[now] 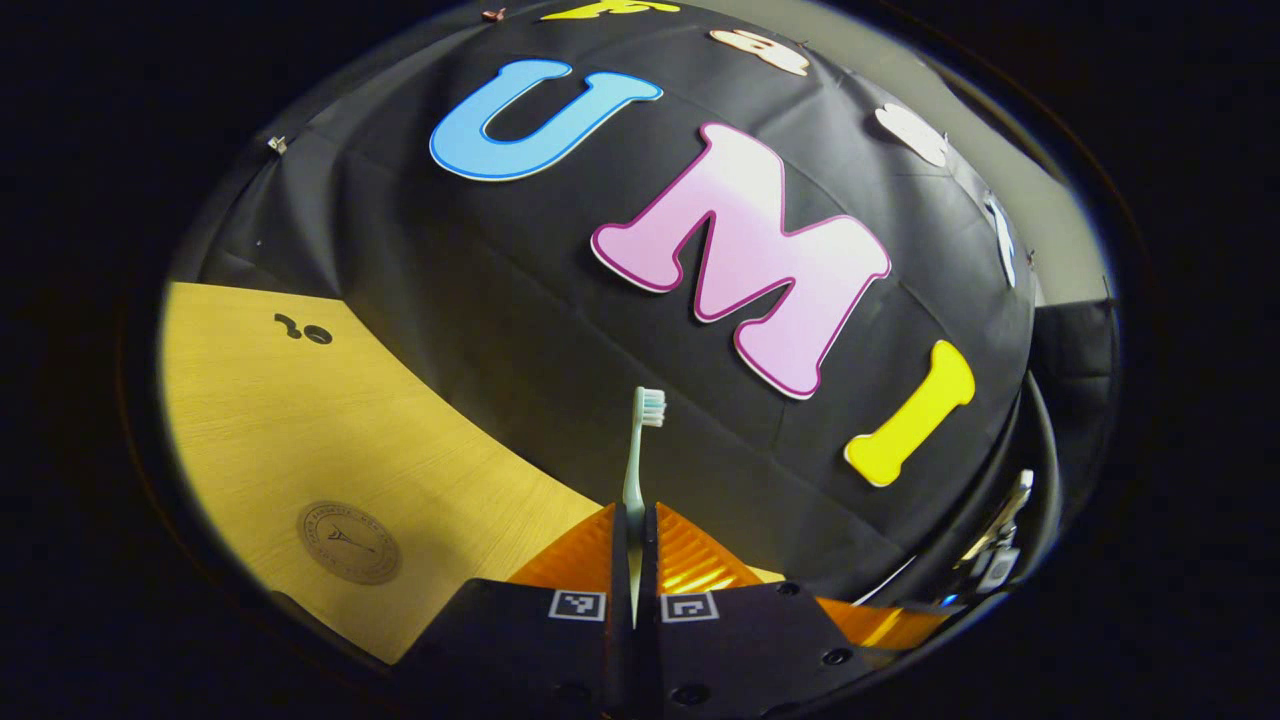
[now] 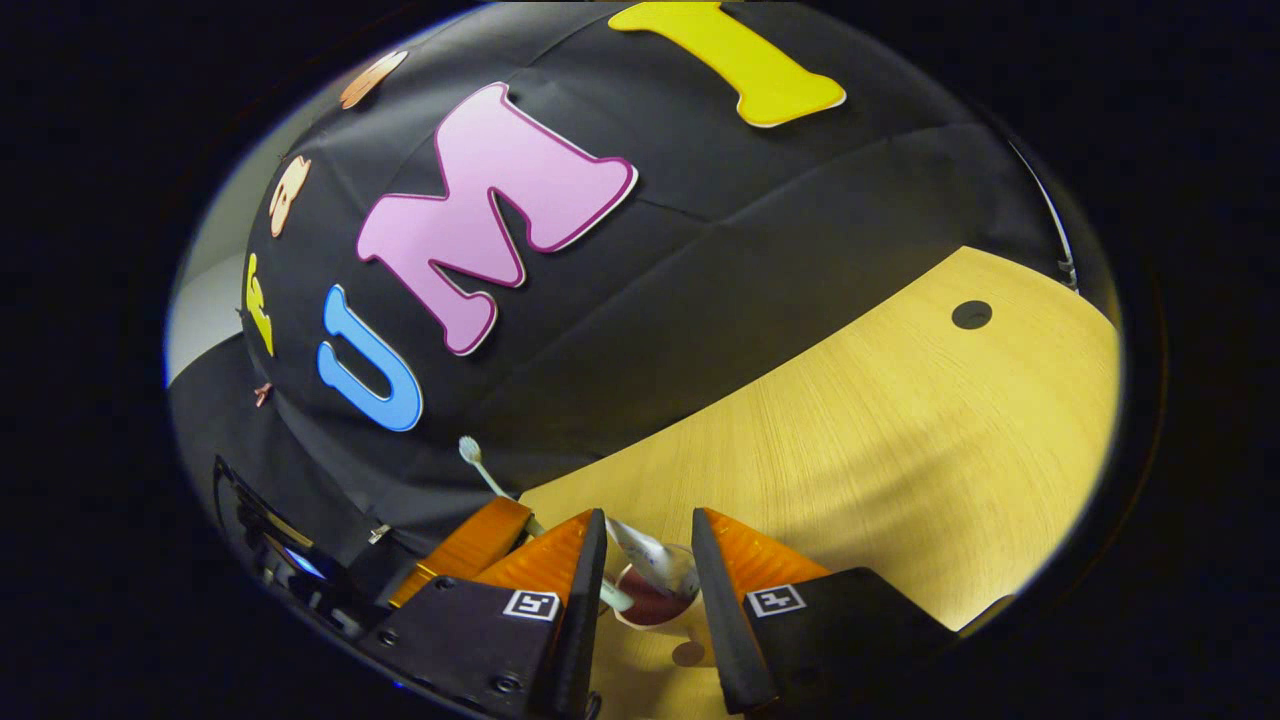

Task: Put the toothbrush and toothpaste on the desktop into the cup, then pick up the cup and place it on the coaster on the desktop.

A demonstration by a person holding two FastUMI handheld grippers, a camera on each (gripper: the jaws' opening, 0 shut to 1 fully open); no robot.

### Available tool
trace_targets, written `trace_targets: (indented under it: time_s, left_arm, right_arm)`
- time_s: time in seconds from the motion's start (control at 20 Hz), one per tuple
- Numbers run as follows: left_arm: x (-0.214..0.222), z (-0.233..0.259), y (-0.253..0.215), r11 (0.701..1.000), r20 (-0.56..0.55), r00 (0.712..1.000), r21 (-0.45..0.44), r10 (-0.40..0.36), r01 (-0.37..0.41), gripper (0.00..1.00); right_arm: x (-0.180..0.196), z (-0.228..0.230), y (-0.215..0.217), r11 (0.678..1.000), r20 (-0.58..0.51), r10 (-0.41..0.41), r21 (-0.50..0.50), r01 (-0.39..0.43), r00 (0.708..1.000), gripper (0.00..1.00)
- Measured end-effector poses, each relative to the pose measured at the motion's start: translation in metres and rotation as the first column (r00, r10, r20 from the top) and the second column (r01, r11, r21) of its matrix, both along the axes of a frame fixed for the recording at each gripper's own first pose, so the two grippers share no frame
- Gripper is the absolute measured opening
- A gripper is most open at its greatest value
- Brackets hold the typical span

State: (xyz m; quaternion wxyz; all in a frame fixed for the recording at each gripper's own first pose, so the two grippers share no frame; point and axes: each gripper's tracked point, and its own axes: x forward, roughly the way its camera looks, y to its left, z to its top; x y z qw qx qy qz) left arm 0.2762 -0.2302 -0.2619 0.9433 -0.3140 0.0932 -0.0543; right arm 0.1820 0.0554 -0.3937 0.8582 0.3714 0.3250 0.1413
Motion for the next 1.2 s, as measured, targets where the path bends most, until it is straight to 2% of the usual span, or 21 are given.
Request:
trace_targets:
  time_s: [0.25,0.4,0.5,0.6,0.8,0.9,0.95,1.0,1.05,1.1,1.2]
  left_arm:
    - [-0.012,-0.027,-0.021,0.994,0.011,1.0,0.103,-0.019,0.018,0.06]
    - [-0.023,-0.043,-0.027,0.987,0.005,1.0,0.157,-0.03,0.029,0.06]
    - [-0.028,-0.046,-0.026,0.986,0.01,0.999,0.162,-0.034,0.032,0.06]
    - [-0.033,-0.047,-0.026,0.984,0.019,0.998,0.174,-0.053,0.048,0.07]
    - [-0.044,-0.056,-0.023,0.974,0.008,0.996,0.208,-0.091,0.087,0.15]
    - [-0.054,-0.06,-0.02,0.971,-0.017,0.993,0.209,-0.117,0.118,0.24]
    - [-0.059,-0.06,-0.014,0.968,-0.023,0.993,0.221,-0.117,0.119,0.43]
    - [-0.065,-0.057,-0.008,0.964,-0.024,0.992,0.235,-0.121,0.123,0.38]
    - [-0.072,-0.054,-0.001,0.96,-0.028,0.992,0.251,-0.124,0.127,0.57]
    - [-0.081,-0.052,0.01,0.955,-0.039,0.991,0.264,-0.129,0.135,0.63]
    - [-0.105,-0.049,0.028,0.945,-0.072,0.986,0.284,-0.151,0.165,0.6]
  right_arm:
    - [-0.027,-0.008,-0.011,1.0,-0.047,0.018,-0.017,-0.019,0.999,0.53]
    - [-0.045,-0.017,-0.014,0.997,-0.087,0.063,-0.046,-0.067,0.994,0.53]
    - [-0.058,-0.023,-0.014,0.99,-0.111,0.11,-0.076,-0.118,0.988,0.53]
    - [-0.064,-0.025,-0.014,0.977,-0.121,0.156,-0.126,-0.171,0.98,0.53]
    - [-0.071,-0.025,-0.014,0.936,-0.13,0.246,-0.226,-0.27,0.961,0.53]
    - [-0.075,-0.023,-0.009,0.907,-0.143,0.297,-0.268,-0.326,0.944,0.53]
    - [-0.076,-0.022,-0.008,0.892,-0.154,0.318,-0.285,-0.351,0.935,0.54]
    - [-0.078,-0.021,-0.003,0.881,-0.164,0.336,-0.292,-0.371,0.927,0.54]
    - [-0.079,-0.022,0.001,0.865,-0.179,0.354,-0.309,-0.395,0.918,0.54]
    - [-0.08,-0.024,0.004,0.847,-0.198,0.371,-0.329,-0.418,0.907,0.54]
    - [-0.085,-0.032,0.009,0.798,-0.237,0.403,-0.381,-0.466,0.884,0.54]
